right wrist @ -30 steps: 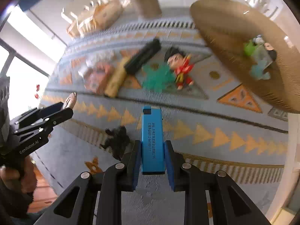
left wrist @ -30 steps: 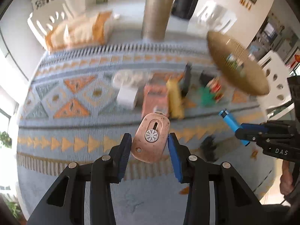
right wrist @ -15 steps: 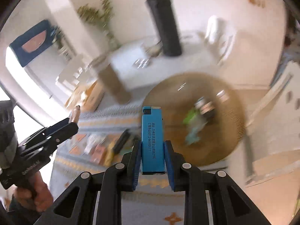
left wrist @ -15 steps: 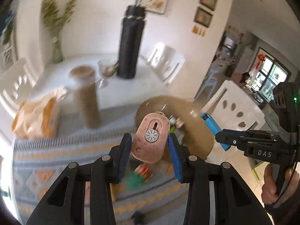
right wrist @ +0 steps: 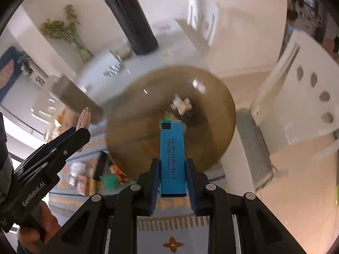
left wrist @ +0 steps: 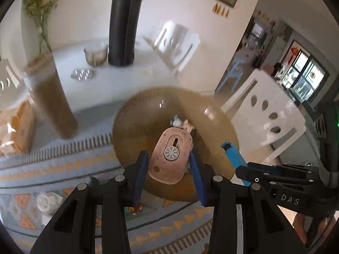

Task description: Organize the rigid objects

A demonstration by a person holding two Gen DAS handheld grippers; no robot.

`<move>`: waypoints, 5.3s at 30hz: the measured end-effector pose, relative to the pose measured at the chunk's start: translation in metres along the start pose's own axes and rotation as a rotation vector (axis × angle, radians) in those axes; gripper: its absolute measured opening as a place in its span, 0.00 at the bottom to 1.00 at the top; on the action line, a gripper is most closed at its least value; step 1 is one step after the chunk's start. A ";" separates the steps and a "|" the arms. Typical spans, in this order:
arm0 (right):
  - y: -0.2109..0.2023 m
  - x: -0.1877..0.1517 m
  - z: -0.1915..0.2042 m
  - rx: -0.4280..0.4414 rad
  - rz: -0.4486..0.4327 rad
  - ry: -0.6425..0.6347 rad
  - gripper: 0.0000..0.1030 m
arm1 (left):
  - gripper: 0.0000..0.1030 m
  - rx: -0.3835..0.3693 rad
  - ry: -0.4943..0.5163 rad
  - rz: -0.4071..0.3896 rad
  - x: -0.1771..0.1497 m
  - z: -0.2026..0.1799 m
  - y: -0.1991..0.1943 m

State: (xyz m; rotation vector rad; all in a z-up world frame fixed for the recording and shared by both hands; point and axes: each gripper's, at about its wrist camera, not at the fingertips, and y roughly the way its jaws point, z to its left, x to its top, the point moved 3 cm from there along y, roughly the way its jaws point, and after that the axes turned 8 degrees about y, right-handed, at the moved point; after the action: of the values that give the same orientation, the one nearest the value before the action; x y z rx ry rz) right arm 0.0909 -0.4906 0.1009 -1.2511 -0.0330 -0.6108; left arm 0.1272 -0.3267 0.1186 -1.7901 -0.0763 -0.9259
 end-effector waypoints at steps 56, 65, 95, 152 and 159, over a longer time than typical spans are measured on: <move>0.019 -0.126 0.149 0.009 0.092 -0.420 0.29 | 0.48 0.422 -0.294 0.138 -0.124 0.090 -0.118; 0.019 -0.125 0.143 -0.012 0.085 -0.414 0.29 | 0.48 0.411 -0.295 0.162 -0.126 0.085 -0.112; 0.022 -0.124 0.133 -0.004 0.116 -0.375 0.41 | 0.48 0.396 -0.304 0.210 -0.135 0.087 -0.096; 0.135 -0.165 0.244 0.077 0.167 -0.245 0.52 | 0.43 -0.051 -0.076 0.302 -0.163 0.234 -0.007; 0.154 -0.156 0.258 0.086 0.204 -0.197 0.52 | 0.43 -0.023 -0.118 0.299 -0.175 0.258 -0.024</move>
State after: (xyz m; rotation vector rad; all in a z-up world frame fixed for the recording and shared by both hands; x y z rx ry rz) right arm 0.1066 -0.1682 -0.0019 -1.2103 -0.0940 -0.3059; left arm 0.1357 -0.0389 -0.0044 -1.8157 0.1254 -0.6096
